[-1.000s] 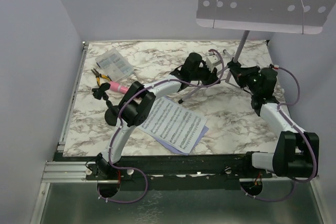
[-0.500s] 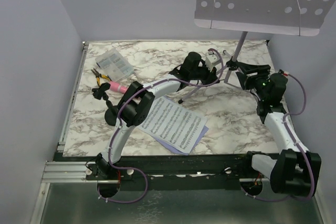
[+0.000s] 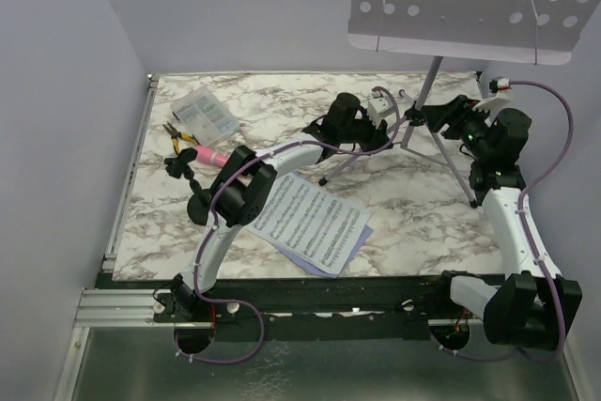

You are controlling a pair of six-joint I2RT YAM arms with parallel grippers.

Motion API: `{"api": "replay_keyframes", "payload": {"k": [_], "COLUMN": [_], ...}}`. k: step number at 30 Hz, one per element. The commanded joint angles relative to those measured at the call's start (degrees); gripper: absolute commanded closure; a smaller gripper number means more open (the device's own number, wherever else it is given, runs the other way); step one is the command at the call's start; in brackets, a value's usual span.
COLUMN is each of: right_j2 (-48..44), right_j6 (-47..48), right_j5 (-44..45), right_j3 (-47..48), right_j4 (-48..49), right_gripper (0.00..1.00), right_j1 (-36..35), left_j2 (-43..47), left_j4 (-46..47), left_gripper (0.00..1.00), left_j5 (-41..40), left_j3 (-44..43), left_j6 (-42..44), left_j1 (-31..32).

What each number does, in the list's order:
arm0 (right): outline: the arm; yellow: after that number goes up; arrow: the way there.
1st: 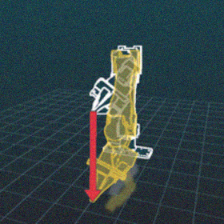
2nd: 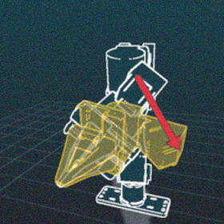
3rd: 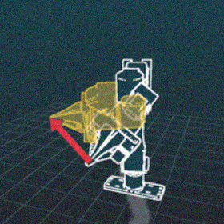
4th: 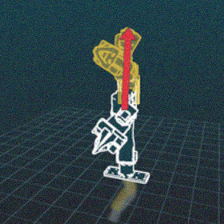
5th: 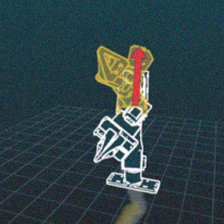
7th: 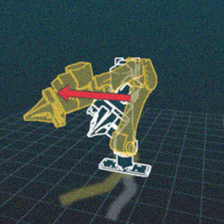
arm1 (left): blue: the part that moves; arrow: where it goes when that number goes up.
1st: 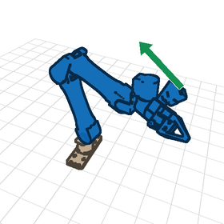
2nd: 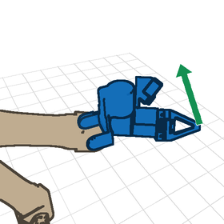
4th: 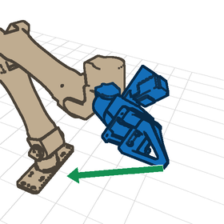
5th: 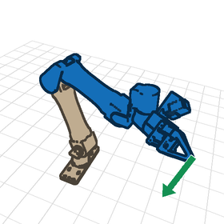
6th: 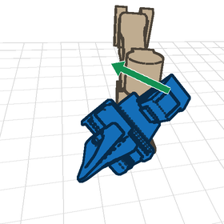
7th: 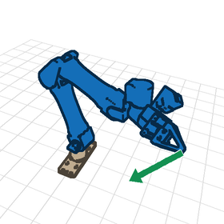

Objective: Set up the instrument practice props

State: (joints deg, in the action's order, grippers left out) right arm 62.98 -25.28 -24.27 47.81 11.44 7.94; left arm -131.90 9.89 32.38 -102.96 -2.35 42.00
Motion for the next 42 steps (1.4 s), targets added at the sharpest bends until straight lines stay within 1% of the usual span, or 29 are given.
{"api": "replay_keyframes", "payload": {"k": [1, 4, 5, 8, 13, 16, 18, 22, 30, 33, 36, 38, 42], "right_j2": [3.0, 5.0, 5.3, 5.5, 5.7, 6.3, 6.5, 7.3, 7.5, 8.1, 9.0, 10.2, 12.0], "right_j6": [11.3, 8.3, 8.1, 8.1, 8.0, 8.2, 8.6, 10.4, 12.3, 14.0, 15.2, 16.1, 19.1], "right_j5": [-7.9, -8.5, -9.1, -9.9, -6.3, -3.3, -0.6, 3.2, 8.4, 15.7, 25.0, 32.5, 38.7], "right_j3": [4.3, 5.0, 4.5, 2.2, 0.7, -0.6, -2.4, -4.1, -4.8, -3.2, -1.1, 0.7, 2.7], "right_j4": [-3.1, -4.5, -4.1, -1.3, -0.2, 0.3, 1.6, 2.0, 2.9, 2.2, 1.0, -0.6, -2.3], "right_gripper": [0.41, 0.51, 0.53, 0.54, 0.57, 0.56, 0.5, 0.45, 0.43, 0.44, 0.51, 0.53, 0.54], "right_j1": [0.0, 0.0, -0.1, -0.8, -1.8, -2.9, -3.8, -5.9, -9.0, -13.2, -17.0, -19.4, -22.2], "left_j2": [-2.4, -2.2, -2.2, -2.4, -2.4, -2.7, -2.8, -2.9, -3.1, -3.0, -2.9, -2.9, -2.9], "left_j4": [-12.2, -12.3, -12.2, -12.3, -12.3, -12.3, -12.3, -12.3, -12.3, -12.3, -12.4, -12.4, -12.5], "left_gripper": [1.0, 1.0, 1.0, 1.0, 1.0, 1.0, 1.0, 1.0, 1.0, 1.0, 1.0, 1.0, 1.0], "left_j5": [-5.9, -6.1, -6.2, -5.9, -6.0, -5.8, -5.8, -5.9, -5.8, -5.8, -5.8, -5.8, -5.8], "left_j3": [2.6, 2.7, 2.7, 2.6, 2.8, 2.4, 2.3, 2.6, 2.2, 2.3, 2.4, 2.5, 2.3], "left_j6": [-1.9, -1.6, -1.5, -1.7, -1.5, -1.7, -1.7, -1.4, -1.5, -1.4, -1.5, -1.3, -1.4], "left_j1": [-1.5, -1.5, -1.5, -1.5, -1.5, -1.3, -1.3, -1.2, -1.2, -1.2, -1.2, -1.1, -1.2]}}
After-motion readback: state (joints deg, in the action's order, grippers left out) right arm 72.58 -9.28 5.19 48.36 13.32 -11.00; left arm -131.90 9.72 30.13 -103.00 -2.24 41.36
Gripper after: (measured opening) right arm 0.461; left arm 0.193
